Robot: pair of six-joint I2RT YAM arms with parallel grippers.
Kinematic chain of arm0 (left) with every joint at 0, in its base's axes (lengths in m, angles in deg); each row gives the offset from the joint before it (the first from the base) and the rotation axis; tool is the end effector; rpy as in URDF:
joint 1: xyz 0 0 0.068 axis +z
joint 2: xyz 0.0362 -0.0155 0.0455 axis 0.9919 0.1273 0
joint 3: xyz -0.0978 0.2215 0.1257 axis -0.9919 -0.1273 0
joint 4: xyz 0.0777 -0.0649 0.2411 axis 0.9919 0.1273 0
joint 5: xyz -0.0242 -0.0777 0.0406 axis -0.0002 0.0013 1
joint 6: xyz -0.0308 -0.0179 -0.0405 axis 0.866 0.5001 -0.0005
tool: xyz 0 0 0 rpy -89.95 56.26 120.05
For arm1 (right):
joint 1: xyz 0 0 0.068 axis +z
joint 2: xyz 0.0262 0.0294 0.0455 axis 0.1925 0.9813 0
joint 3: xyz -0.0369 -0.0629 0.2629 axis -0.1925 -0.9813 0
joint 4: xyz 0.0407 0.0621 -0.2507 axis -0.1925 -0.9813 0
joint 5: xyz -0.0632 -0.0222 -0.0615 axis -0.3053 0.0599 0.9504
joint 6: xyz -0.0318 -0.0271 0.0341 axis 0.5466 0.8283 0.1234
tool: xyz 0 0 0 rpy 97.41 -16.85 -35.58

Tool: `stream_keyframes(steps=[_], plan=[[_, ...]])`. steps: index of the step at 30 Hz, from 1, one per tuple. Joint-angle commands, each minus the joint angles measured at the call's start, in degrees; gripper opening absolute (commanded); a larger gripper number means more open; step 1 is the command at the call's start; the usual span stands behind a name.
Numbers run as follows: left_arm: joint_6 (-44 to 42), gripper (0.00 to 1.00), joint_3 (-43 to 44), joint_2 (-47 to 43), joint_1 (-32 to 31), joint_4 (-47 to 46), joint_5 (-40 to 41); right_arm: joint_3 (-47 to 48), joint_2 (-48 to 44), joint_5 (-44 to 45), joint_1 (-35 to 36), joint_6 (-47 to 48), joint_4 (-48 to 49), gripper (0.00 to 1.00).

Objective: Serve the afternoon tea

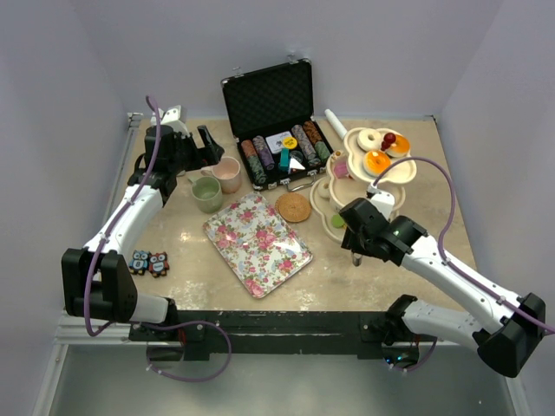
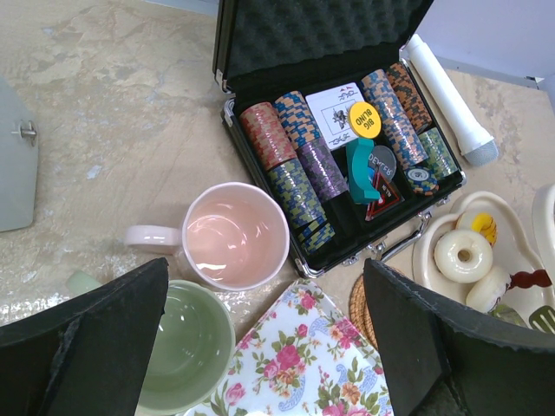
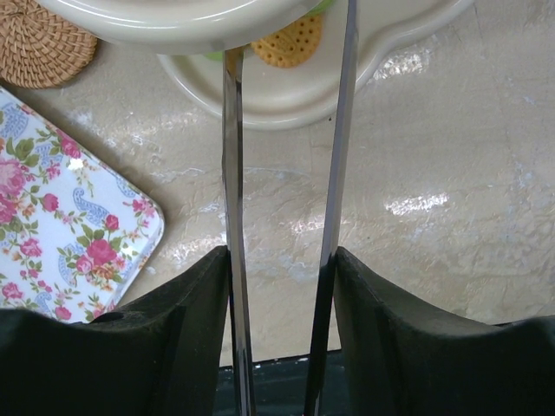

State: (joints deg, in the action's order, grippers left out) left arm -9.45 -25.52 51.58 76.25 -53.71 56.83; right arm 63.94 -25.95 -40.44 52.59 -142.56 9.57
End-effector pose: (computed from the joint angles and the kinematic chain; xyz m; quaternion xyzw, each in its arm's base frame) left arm 0.3232 -0.0429 0.3118 -0.0800 0.8296 -0.2189 0.5075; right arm 0.1477 0.1094 0.2729 0.1471 0.9359 0.0206 0.3193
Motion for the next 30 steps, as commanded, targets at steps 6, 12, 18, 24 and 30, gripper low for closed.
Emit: stream_keyframes(steps=[6,12,18,24,30], plan=[[-0.98,0.98,1.35,-1.87,0.02,-1.28,-0.07,3.80,-2.38,1.32,-0.27,0.96,1.91,0.52],[-1.07,0.98,1.26,-1.79,-0.07,-1.37,0.28,4.59,-4.93,-1.40,-0.19,4.55,5.43,0.49],[-1.24,0.98,1.17,-1.78,-0.07,-1.28,0.63,2.83,-5.98,-8.35,-0.19,9.48,10.44,0.44],[-1.86,0.98,1.35,-1.87,-0.50,-0.93,2.04,0.90,-7.39,-14.85,-0.19,13.35,15.71,0.43],[-2.56,0.98,1.44,-2.05,-1.56,-0.49,3.54,-1.39,-8.18,-21.88,0.08,15.64,21.42,0.41]])
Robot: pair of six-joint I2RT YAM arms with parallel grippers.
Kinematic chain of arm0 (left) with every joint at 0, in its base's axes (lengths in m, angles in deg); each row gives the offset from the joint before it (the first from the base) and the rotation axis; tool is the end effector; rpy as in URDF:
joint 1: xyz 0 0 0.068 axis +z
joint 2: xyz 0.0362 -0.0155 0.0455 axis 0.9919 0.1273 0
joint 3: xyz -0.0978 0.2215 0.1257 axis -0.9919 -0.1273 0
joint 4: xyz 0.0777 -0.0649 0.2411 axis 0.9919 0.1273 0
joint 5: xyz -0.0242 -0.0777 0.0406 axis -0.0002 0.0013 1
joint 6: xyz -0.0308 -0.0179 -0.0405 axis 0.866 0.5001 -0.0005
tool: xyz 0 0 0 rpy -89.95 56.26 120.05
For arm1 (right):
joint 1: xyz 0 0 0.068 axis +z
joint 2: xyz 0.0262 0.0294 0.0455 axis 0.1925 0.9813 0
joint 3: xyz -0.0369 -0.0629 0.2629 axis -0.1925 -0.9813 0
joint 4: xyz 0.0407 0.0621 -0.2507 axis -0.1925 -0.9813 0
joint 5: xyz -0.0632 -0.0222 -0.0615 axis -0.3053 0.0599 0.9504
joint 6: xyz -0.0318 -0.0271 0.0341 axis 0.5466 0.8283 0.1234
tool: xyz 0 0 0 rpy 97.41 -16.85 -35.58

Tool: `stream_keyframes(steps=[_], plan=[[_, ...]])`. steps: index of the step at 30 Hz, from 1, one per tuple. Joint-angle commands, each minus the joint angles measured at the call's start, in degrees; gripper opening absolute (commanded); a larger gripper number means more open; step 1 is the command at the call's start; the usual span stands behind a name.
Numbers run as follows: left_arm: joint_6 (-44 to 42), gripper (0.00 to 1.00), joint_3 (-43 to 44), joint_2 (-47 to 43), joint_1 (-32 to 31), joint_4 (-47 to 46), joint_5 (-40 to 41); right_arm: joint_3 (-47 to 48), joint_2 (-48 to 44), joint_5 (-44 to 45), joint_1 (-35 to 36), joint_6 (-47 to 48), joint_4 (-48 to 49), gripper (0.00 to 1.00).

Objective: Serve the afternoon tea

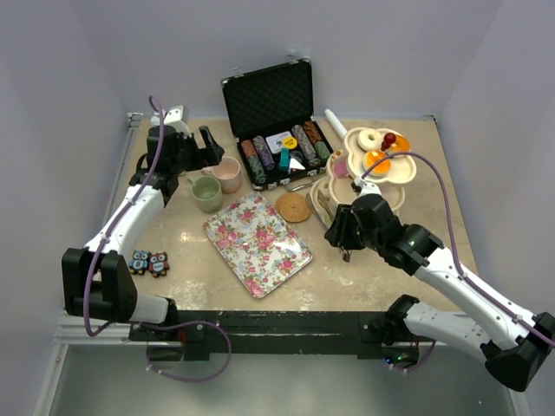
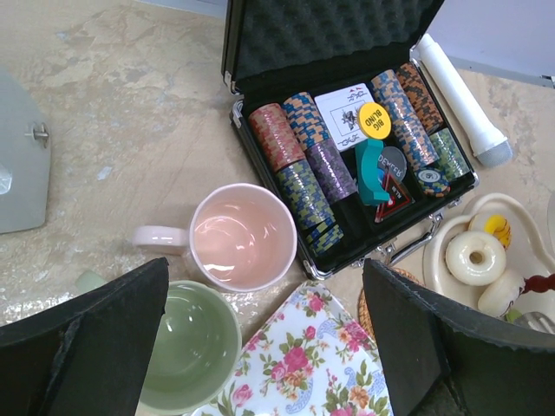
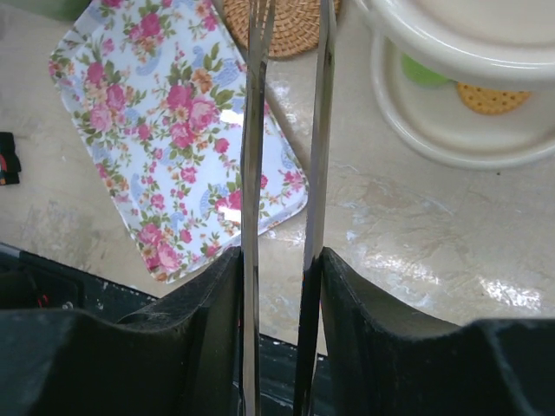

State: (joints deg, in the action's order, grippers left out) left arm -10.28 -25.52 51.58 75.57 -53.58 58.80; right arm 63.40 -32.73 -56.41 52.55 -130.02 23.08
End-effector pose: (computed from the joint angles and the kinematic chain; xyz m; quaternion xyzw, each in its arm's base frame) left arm 0.3229 -0.0455 0.3114 -0.0787 0.8310 -0.2044 0.5114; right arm 0.1423 0.1170 0.3023 0.0264 0.9126 0.1999 0.3558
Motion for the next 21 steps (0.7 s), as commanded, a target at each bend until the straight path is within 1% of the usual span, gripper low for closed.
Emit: stream_keyframes(steps=[1,3,5,8,10,12,14,16,17,21], plan=[[-1.82,0.98,1.44,-2.22,-0.88,-0.53,1.66,-1.01,-1.58,-6.78,0.38,3.27,8.79,0.41],[-1.82,0.98,1.70,-2.57,-0.97,-0.27,1.74,-1.19,-1.58,-8.19,1.96,2.74,10.72,0.40],[-1.82,0.98,1.53,-3.27,-0.97,-0.35,2.53,-1.46,-0.97,-8.46,5.29,1.17,13.18,0.39],[-2.26,0.98,1.53,-4.68,-0.97,-0.27,4.20,-1.37,2.62,-6.97,13.55,-2.34,18.01,0.39],[-2.61,0.98,1.35,-5.38,-0.97,-0.27,5.52,-0.32,6.75,-5.13,19.34,-4.54,22.05,0.38],[-3.05,0.98,1.26,-6.09,-0.97,-0.36,6.75,2.74,11.75,-3.20,25.32,-5.87,26.54,0.37],[-3.40,0.98,1.09,-6.70,-0.97,-0.44,8.07,5.82,17.46,-1.00,29.37,-6.40,30.05,0.37],[-3.75,0.98,1.00,-7.23,-0.88,-0.44,8.25,8.29,23.27,0.15,31.84,-6.92,32.43,0.37],[-4.01,0.98,1.00,-7.49,-0.88,-0.44,10.16,8.91,25.90,-0.02,32.63,-7.10,34.10,0.37],[-4.63,0.99,0.30,-8.11,-0.88,-0.97,12.03,11.89,35.04,1.29,34.13,-6.84,37.88,0.36]])
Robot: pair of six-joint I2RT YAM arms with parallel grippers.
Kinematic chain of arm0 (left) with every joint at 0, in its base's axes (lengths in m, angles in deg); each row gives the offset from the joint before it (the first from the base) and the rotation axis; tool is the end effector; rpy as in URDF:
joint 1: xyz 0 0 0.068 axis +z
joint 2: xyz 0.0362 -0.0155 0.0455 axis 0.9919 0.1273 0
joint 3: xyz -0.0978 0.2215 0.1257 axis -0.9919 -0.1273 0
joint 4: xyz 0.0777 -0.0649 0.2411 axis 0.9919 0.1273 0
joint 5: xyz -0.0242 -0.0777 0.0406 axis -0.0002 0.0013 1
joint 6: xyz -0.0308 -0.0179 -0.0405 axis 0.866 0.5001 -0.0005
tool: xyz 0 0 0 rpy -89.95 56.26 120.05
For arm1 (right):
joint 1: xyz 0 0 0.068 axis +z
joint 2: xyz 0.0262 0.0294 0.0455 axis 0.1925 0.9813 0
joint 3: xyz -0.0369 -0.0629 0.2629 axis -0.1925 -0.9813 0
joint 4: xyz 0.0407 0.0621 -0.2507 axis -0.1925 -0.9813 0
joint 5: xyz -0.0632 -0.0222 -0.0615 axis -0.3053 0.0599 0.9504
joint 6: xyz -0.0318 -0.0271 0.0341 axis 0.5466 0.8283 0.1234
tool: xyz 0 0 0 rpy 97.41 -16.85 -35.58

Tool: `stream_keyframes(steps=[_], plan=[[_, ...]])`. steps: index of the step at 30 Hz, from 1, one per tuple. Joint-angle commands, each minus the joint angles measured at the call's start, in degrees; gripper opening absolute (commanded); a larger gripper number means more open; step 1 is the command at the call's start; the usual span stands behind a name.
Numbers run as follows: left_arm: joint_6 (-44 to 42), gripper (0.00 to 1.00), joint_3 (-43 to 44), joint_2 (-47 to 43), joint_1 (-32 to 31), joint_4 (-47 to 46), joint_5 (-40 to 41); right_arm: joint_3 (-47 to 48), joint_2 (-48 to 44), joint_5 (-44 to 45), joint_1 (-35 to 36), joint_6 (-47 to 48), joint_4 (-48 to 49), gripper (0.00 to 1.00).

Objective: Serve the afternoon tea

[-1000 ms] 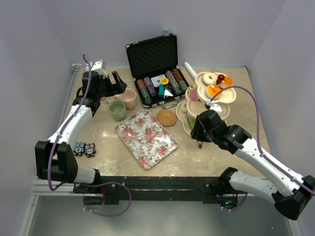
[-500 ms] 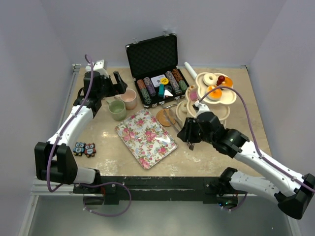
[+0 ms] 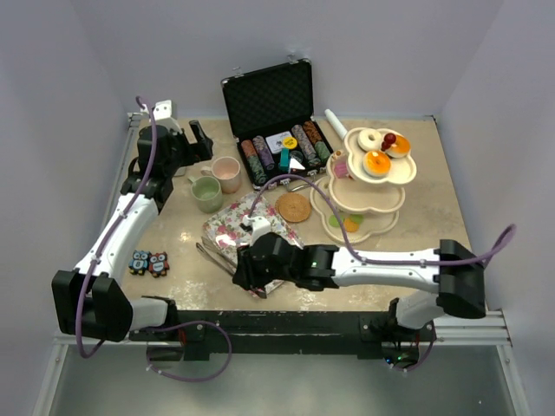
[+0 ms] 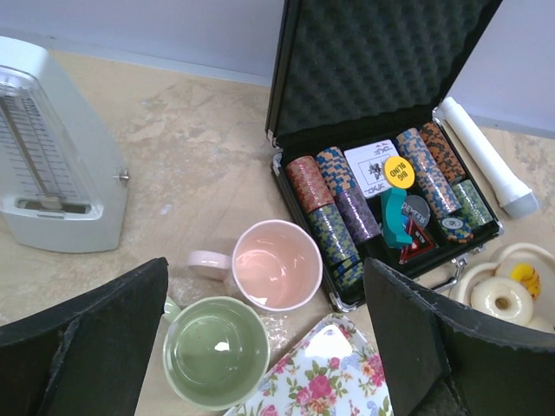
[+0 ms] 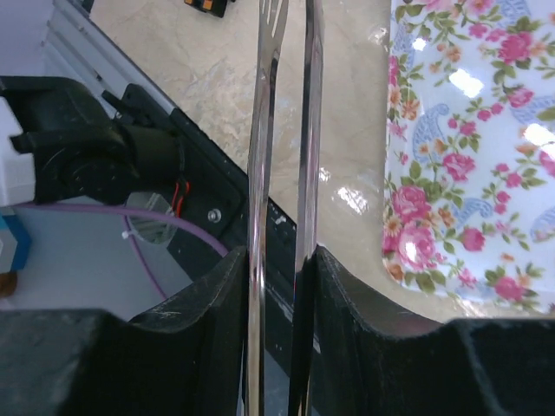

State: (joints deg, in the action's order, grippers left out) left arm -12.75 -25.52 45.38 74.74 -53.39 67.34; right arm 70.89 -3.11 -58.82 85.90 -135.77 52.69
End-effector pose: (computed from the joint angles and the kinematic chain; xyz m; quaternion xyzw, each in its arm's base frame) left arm 0.3002 -0.0418 0.3429 -0.0922 0.8008 -0.1480 0.5730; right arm 0.0886 0.3073 0.2695 -0.1897 0.8657 0.3695 0.2794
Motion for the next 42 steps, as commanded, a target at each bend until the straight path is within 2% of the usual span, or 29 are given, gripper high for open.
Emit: stream_keyframes(steps=[1,9,17,29,36,37,39,42], plan=[[-2.25,0.99,0.30,-1.91,-0.05,-1.17,3.66,5.36,7.45,3.53,1.13,-0.39,9.23,0.36],[-2.08,0.99,0.47,-0.33,-0.05,-1.08,2.52,13.89,21.26,8.08,2.27,0.93,11.44,0.36],[-2.07,0.99,0.56,-0.15,-0.05,-1.17,1.99,19.78,31.19,13.89,3.15,2.78,16.71,0.39],[-2.07,0.99,0.82,-0.15,-0.05,-0.82,1.37,22.77,38.84,13.72,3.42,5.05,18.39,0.49],[-2.16,0.99,0.82,-0.15,-0.05,-0.90,1.46,25.33,39.30,12.75,3.33,7.87,16.19,0.62],[-2.16,0.99,0.74,-0.15,-0.05,-0.90,1.46,24.98,38.42,13.10,3.42,8.22,16.27,0.73],[-2.16,0.99,0.91,-0.15,-0.05,-0.90,1.20,24.36,36.84,13.10,3.33,9.19,15.93,0.87],[-2.16,0.99,0.82,-0.24,-0.05,-0.90,0.93,24.27,34.38,13.72,3.33,9.99,14.43,0.93]])
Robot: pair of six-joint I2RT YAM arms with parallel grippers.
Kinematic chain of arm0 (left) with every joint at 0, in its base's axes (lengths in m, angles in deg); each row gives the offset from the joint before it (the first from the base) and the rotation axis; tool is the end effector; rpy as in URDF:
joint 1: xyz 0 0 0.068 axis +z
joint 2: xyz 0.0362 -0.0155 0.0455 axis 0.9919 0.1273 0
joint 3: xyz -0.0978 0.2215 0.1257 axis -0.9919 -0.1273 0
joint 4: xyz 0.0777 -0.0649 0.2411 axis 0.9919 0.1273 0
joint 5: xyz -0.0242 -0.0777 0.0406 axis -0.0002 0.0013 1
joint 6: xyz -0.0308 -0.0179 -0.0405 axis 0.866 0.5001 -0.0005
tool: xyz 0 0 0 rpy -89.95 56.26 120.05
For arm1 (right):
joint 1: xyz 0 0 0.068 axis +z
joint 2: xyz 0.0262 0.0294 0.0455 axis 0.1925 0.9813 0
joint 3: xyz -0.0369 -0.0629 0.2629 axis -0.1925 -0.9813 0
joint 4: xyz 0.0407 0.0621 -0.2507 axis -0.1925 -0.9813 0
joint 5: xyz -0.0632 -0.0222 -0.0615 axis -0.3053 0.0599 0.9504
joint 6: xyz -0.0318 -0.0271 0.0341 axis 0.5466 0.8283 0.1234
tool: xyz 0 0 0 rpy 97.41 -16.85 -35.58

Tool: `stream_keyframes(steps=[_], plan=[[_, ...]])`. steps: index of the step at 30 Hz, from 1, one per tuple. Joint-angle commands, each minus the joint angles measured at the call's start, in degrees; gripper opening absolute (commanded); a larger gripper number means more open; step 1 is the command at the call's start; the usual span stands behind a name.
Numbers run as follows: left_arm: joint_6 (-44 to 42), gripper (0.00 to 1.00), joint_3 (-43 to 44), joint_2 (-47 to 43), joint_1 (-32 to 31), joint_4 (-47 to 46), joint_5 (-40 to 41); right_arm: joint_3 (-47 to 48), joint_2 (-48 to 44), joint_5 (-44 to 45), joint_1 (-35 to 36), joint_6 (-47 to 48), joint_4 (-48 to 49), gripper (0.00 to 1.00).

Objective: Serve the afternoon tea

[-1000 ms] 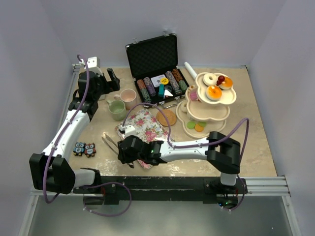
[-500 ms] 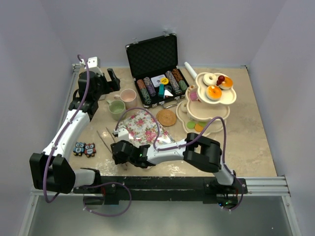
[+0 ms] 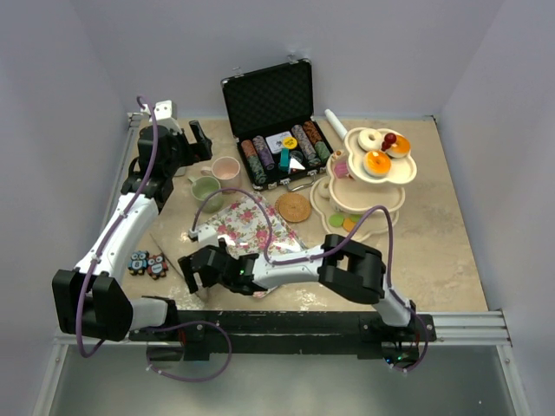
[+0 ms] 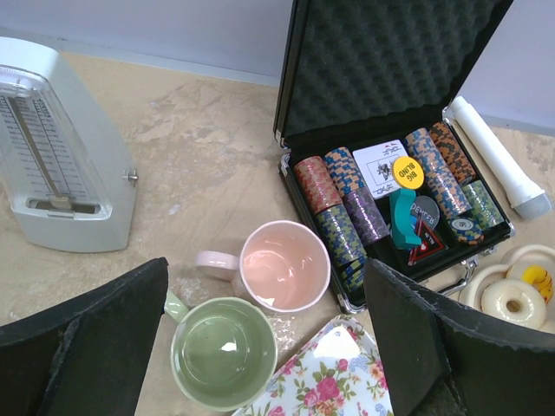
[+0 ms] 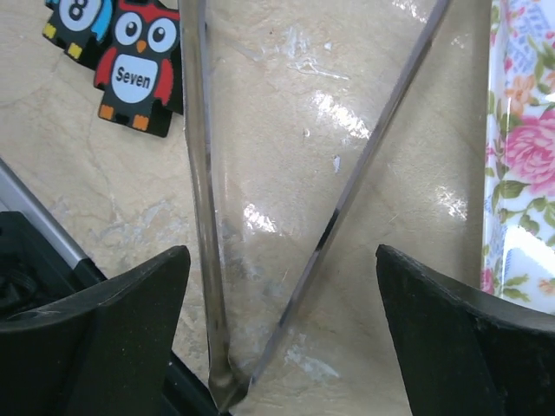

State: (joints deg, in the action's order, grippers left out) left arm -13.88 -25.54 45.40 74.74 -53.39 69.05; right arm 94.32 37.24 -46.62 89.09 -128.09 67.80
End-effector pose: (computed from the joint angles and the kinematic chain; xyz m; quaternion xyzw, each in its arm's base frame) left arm 0.3004 -0.0408 0.3427 -0.0931 0.8009 -0.1305 0.5770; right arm 0.1102 0.4586 0.1600 -0.2259 0.8554 0.2913 0.3639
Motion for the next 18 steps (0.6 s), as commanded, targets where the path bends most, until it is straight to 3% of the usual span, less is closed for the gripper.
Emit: stream_keyframes(steps=[1,6,10,18], plan=[[-1.03,0.99,0.84,-0.26,-0.05,-0.90,-0.68,0.40,-7.20,1.87,0.14,2.23,-1.28,0.93],[-1.55,0.99,0.93,-1.13,-0.14,-0.82,-0.33,-4.69,-16.68,6.26,-0.39,3.01,-3.22,0.93],[-2.17,0.99,0.67,-2.71,-0.05,-1.17,0.63,-11.00,-23.27,5.92,-6.00,3.63,-8.76,0.91],[-2.26,0.99,0.41,-2.54,-0.05,-1.34,1.08,-27.97,-32.17,-8.13,-21.20,10.13,-2.18,0.80]])
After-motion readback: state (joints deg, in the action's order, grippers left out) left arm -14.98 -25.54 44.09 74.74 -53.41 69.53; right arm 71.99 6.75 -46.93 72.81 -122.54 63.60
